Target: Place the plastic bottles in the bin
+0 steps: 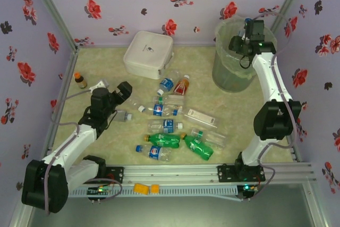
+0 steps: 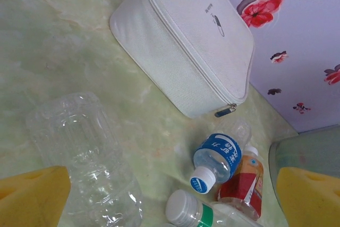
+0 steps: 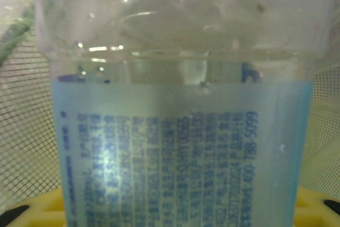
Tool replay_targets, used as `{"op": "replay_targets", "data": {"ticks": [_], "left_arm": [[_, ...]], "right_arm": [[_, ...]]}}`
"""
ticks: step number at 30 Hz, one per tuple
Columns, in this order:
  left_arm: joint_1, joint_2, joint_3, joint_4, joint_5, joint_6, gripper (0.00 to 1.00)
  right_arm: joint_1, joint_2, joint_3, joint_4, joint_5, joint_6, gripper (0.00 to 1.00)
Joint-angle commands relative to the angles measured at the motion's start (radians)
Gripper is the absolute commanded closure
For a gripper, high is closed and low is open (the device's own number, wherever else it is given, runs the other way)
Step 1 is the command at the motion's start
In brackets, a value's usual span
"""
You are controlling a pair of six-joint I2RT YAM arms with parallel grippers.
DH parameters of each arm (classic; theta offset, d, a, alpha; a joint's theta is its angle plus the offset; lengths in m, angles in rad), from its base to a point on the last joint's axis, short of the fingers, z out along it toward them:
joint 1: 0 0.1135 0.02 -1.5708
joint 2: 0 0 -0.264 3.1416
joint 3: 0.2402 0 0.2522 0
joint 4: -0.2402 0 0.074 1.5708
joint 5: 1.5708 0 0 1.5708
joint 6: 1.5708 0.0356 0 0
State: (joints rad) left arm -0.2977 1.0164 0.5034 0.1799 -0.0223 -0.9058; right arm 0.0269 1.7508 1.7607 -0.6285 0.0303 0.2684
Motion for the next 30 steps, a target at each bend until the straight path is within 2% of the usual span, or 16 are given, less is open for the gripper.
{"op": "replay_targets", "data": {"ticks": [1,6,7,11,18,23,30], "left_arm": [[0.011,-0.016,-0.011,-0.02,0.006,0.019,0.0],[0.021,-0.016,0.003,-0.055,0.006,0.019,0.0],[0.023,-0.016,0.001,-0.053,0.006,0.015,0.0],[0.028,-0.012,-0.002,-0.04,0.006,0.001,0.0],[0.028,-0.018,0.018,-0.053,0.01,-0.006,0.0],[0.029,-0.033,0.052,-0.153,0.012,0.0,0.0],[0.028,-0.105,0.097,-0.39,-0.017,0.008,0.0]], "right_arm": [[-0.01,0.007,0.048,-0.013,-0.04,0.037,0.41],[-0.01,-0.027,0.033,-0.003,-0.027,0.024,0.1],[-0.009,-0.039,0.025,0.003,-0.022,0.021,0.01],[-0.01,-0.086,0.016,0.015,-0.003,0.017,0.0],[0.012,-0.182,0.027,0.012,-0.113,0.001,0.0],[0.123,-0.285,-0.05,0.039,-0.085,-0.045,0.0],[0.329,-0.424,-0.274,0.177,-0.031,-0.026,0.0]]}}
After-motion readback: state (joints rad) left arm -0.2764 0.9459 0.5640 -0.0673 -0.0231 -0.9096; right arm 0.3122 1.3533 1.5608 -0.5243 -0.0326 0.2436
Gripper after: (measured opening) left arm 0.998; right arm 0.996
